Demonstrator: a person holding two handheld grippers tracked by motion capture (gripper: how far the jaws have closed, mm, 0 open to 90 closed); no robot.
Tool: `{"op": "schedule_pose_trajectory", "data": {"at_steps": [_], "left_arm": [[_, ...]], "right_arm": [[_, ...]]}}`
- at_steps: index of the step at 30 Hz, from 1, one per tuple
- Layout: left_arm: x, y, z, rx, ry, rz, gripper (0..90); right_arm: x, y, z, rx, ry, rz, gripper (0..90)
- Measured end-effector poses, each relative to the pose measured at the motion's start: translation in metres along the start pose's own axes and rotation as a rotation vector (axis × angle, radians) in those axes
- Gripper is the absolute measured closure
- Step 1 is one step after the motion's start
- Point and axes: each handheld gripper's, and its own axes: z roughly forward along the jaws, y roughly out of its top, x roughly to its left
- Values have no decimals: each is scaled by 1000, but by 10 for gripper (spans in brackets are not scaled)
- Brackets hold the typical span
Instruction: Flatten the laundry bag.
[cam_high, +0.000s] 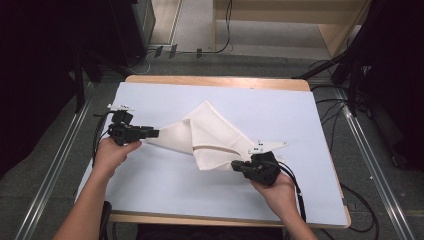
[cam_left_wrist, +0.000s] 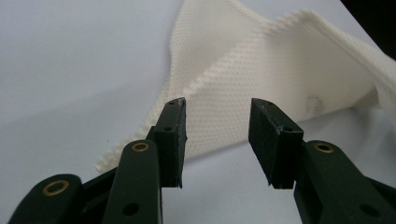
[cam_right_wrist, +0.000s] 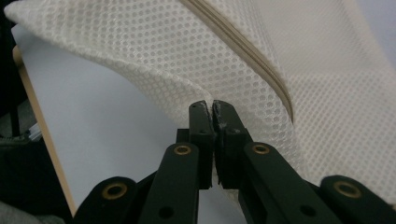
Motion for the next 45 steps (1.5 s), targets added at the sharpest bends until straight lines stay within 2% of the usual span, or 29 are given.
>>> {"op": "schedule_pose_trajectory", "data": {"at_steps": [7,10,13,14,17,21,32,37,40,45], "left_arm": [[2,6,-1,-2,7,5,554],[1,7,0,-1,13,6,541],[1,7,-1,-9,11,4,536],[1,7,-1,-8,9,3,535],[0,7,1,2,16,10,533],[0,6,2,8,19,10,532],[-3,1,4,30,36,20,520],[-10,-6,7,46,47,26,517],[-12,-11,5,44,69,27,513],[-9,-25,0,40,103,8,505]], "right_arm": [[7,-9,-1,24,21,-10,815],[10,-9,-8,5,28,-4,735],[12,-7,-20,-40,10,-23,724],[11,-5,-23,-55,7,-15,719],[3,0,-27,-64,-14,4,715],[-9,7,-23,-61,-37,12,699],[-39,34,-1,-65,-69,-14,661],[-59,42,13,-61,-77,1,655],[-72,45,22,-54,-87,21,642],[-94,50,35,-31,-134,17,623]]}}
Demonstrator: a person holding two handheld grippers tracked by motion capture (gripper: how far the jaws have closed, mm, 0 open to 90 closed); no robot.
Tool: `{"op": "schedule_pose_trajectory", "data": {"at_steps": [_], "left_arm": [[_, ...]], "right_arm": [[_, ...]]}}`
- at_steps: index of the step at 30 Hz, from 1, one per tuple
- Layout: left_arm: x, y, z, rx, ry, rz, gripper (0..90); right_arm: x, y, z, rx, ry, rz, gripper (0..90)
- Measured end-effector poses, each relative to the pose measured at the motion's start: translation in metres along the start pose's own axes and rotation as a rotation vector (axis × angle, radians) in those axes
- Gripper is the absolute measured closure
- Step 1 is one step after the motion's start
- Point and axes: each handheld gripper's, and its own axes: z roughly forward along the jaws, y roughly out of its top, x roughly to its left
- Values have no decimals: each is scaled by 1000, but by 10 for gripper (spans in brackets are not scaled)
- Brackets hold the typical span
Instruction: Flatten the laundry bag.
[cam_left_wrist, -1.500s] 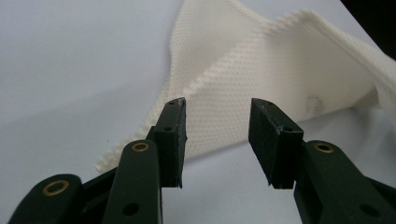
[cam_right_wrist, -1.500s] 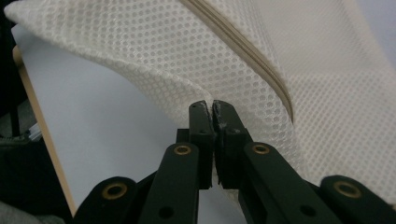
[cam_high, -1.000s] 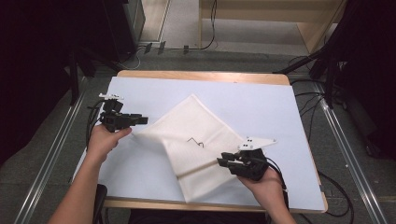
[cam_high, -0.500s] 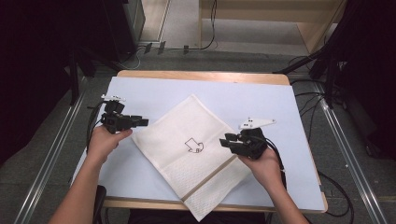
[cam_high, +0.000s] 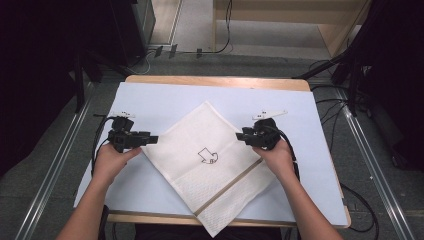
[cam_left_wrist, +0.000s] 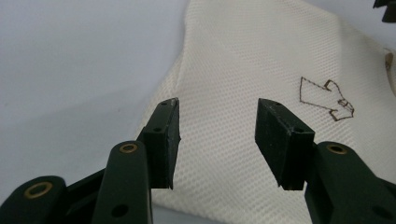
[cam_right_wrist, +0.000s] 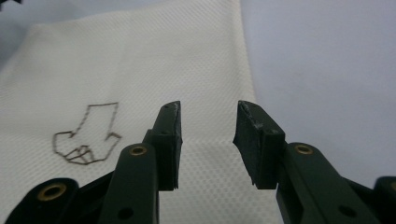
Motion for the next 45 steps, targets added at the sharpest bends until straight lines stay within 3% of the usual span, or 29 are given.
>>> {"op": "schedule_pose_trajectory", "data": {"at_steps": [6,14,20,28,33,45], "left_arm": [[3,-13,-4,4,17,-20,504],[11,-21,-10,-16,39,-53,505],[14,-22,-10,-23,45,-63,506],[13,-22,-10,-20,39,-55,505],[12,-21,-9,-17,37,-49,505],[-2,-14,3,-13,17,-16,507]], "right_arm": [[-22,2,24,58,-13,40,616],[-22,11,55,79,-36,-15,626],[-23,13,71,97,-39,2,671],[-21,16,74,107,-65,19,866],[-24,18,72,110,-89,34,892],[-70,11,48,54,-279,182,889]]}}
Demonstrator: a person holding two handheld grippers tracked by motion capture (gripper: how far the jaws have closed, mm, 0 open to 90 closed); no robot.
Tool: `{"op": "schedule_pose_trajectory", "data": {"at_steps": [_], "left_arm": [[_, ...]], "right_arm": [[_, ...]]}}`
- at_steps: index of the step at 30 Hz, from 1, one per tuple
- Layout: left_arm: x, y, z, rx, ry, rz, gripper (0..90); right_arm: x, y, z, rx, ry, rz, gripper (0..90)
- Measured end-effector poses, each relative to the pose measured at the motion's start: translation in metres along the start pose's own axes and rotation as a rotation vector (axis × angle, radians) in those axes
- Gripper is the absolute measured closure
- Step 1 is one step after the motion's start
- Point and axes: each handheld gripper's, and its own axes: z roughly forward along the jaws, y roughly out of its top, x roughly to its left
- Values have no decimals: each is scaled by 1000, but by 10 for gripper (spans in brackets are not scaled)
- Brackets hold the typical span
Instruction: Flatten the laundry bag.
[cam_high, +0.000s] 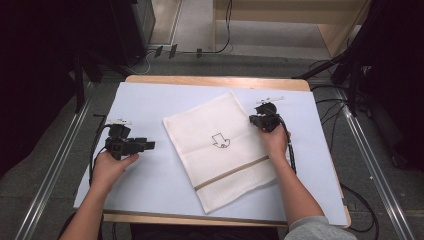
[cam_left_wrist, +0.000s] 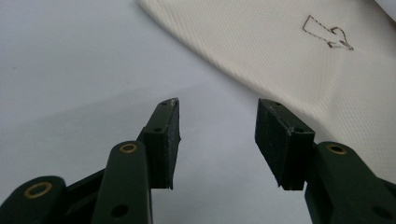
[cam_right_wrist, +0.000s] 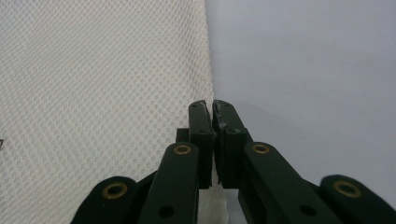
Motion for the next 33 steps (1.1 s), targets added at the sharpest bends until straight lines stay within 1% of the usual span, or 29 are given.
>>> {"op": "schedule_pose_trajectory", "data": {"at_steps": [1,4,7,8,10,12,14,16,19,22,24,27,30,32,33], "left_arm": [[-2,1,2,-4,-4,-1,507],[-9,4,7,5,-16,16,510],[-18,8,13,13,-34,39,514],[-22,9,15,18,-36,46,514],[-28,11,19,26,-47,61,516],[-35,12,22,35,-53,74,517],[-42,13,26,43,-61,90,517],[-48,14,31,51,-65,105,517],[-55,16,37,66,-67,125,516],[-61,16,44,62,-67,115,514],[-66,15,48,74,-63,127,509],[-71,15,56,97,-61,144,502],[-74,15,62,111,-58,152,479],[-76,15,66,113,-62,137,472],[-76,15,68,124,-58,140,470]], "right_arm": [[-4,0,-1,-1,-5,11,888],[-13,-2,-2,-1,-41,31,883],[-17,-4,-2,0,-40,52,853],[-17,-4,-3,-3,-37,59,819],[-15,-3,-7,-23,-17,63,784],[-13,-1,-15,-33,-4,52,758],[-11,-1,-25,-39,6,34,755],[-11,-4,-35,-57,16,21,753],[-14,-9,-47,-72,21,19,756],[-17,-15,-53,-60,27,20,756],[-17,-21,-56,-58,29,14,755],[-17,-32,-61,-41,35,5,746],[-16,-43,-67,-23,31,-16,736],[-15,-50,-70,-15,29,-32,726],[-16,-53,-72,-13,31,-40,719]]}}
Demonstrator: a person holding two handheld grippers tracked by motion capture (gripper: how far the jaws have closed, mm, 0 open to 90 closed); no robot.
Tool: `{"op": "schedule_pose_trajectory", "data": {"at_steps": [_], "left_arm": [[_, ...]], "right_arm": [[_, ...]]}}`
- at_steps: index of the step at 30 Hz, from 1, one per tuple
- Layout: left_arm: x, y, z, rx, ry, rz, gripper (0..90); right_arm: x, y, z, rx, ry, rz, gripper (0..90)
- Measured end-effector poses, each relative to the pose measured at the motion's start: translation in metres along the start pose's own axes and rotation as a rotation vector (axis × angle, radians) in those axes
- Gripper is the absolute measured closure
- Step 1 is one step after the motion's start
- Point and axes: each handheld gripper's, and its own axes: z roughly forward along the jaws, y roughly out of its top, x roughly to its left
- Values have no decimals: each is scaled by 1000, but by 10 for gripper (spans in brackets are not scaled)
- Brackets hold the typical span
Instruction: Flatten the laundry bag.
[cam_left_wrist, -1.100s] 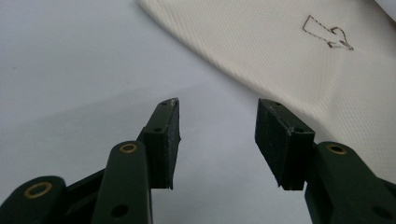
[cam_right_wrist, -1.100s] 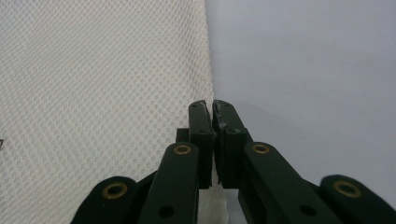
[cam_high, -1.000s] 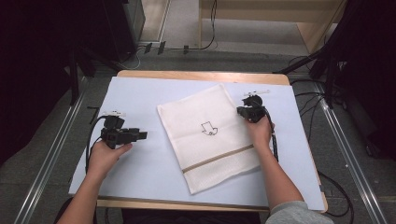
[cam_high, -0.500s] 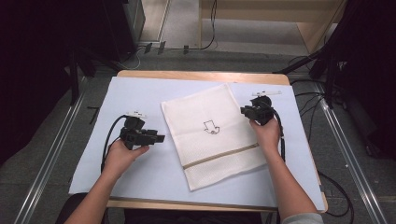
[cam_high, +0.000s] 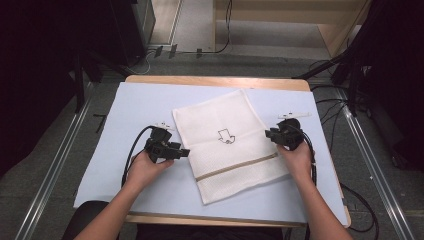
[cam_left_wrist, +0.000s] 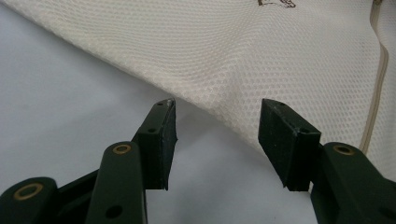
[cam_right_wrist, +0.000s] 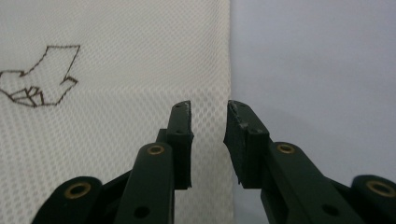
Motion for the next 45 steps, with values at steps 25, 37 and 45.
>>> {"op": "schedule_pose_trajectory", "data": {"at_steps": [25,37,45], "left_arm": [[20,13,7,26,-52,-11,887],[64,27,-8,18,-17,-30,873],[78,28,-5,6,-30,-60,864]], "right_arm": [[2,-28,-6,55,82,39,752],[32,-34,-24,60,115,-50,870],[29,-37,-19,74,123,-18,874]]}}
